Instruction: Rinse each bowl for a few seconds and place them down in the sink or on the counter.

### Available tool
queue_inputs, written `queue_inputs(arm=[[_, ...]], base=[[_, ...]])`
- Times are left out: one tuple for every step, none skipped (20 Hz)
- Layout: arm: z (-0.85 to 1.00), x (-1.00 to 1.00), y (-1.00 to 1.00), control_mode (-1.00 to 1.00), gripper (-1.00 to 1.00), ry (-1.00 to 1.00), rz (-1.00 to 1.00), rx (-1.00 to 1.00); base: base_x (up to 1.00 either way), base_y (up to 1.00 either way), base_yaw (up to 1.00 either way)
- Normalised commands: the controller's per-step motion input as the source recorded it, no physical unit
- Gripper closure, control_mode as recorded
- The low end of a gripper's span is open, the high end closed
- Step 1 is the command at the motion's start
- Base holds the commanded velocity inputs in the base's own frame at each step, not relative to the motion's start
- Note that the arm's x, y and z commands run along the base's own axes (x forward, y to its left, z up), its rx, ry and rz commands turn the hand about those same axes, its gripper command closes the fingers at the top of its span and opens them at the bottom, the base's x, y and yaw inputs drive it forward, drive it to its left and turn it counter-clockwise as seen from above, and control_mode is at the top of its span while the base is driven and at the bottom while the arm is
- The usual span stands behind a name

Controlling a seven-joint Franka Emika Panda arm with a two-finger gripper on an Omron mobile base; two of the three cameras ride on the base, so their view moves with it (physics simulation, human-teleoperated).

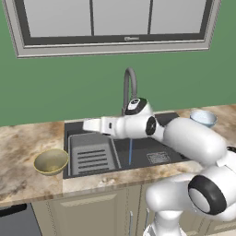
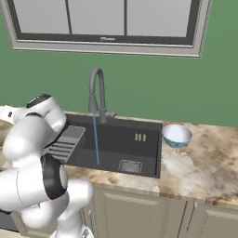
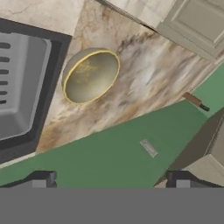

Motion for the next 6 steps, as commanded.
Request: queue_inputs(arm=[[1.0, -0.35, -0.07, -1.0, -1.0, -0.02, 0.07, -0.01], [1.0, -0.35, -0.06, -1.0, -1.0, -0.02, 0.07, -0.01], [1.0, -0.35, -0.05, -1.0, -1.0, -0.02, 0.07, -0.01], [1.0, -0.34, -0.06, -1.0, -1.0, -0.02, 0.07, -0.01], [1.0, -0.34, -0.06, -1.0, -1.0, -0.02, 0.07, -0.01], [1.0, -0.42, -0.1, -1.0, -1.0, -0.02, 0.08, 0.0]], base=[[0.0, 0.0, 0.0], [0.0, 0.0, 0.0], [0.0, 0.0, 0.0], [0.0, 0.0, 0.0], [0.0, 0.0, 0.0], [0.0, 0.0, 0.0]])
